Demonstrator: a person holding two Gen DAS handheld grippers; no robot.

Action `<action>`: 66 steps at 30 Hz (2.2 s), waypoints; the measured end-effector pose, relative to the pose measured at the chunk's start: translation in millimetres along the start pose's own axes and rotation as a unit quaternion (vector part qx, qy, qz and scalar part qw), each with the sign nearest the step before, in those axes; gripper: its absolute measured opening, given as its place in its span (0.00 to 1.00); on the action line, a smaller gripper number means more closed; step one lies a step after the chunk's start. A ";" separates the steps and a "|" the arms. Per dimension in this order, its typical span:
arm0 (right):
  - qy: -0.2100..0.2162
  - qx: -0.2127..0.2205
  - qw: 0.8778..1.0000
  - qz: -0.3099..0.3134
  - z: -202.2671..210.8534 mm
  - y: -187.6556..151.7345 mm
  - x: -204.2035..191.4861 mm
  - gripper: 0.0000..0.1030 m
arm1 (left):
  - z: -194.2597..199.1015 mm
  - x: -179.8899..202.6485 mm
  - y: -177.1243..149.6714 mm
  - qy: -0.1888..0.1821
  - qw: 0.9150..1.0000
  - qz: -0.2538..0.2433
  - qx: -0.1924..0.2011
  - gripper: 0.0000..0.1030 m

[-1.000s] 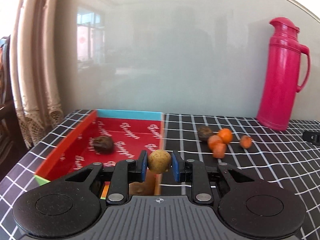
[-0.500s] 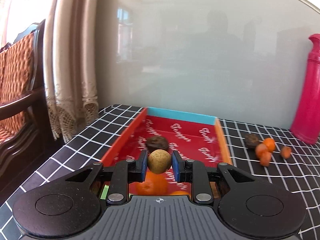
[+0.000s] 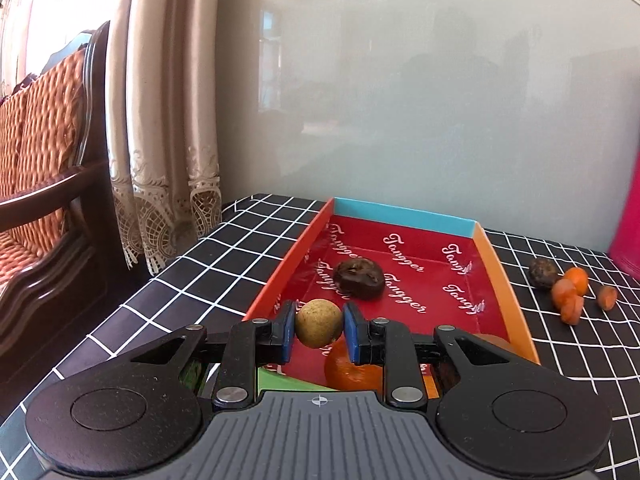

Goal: Organize fruits
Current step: 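Carry the yellow fruit with the left gripper into the red box and release, then reach the right gripper to an orange carrot piece and close on it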

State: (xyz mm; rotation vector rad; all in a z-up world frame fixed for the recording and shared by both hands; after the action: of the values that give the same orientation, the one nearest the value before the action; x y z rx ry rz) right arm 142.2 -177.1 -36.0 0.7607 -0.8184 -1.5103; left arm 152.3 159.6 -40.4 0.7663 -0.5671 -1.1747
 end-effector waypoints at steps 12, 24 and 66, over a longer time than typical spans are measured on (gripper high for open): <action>0.001 -0.003 1.000 0.002 -1.5 -1.7 0.2 0.77 | -3.5 4.6 -1.0 0.004 1.000 -0.012 -0.006 0.39; 0.003 -0.003 1.000 0.003 -2.1 -2.2 -3.5 0.77 | 4.0 8.9 1.3 0.004 1.000 -0.015 0.013 0.65; 0.092 -0.054 0.980 0.167 -78.9 -8.6 -89.1 0.64 | 6.2 -42.6 11.2 0.078 0.995 0.005 0.059 0.84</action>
State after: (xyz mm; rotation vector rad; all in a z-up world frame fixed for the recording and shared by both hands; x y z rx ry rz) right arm 211.8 -93.5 -85.0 0.6361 -0.6803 -1.1566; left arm 141.7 201.0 -28.0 0.9459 -0.5127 -1.0681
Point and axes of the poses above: each gripper's, at about its wrist camera, not at the fingertips, and z roughly against the way its jaws point, x to its right, y to its top, the point moved 8 cm from there along -z, roughly the way its jaws point, and after that the axes turned 11 degrees about -x, right-handed, at the moved point
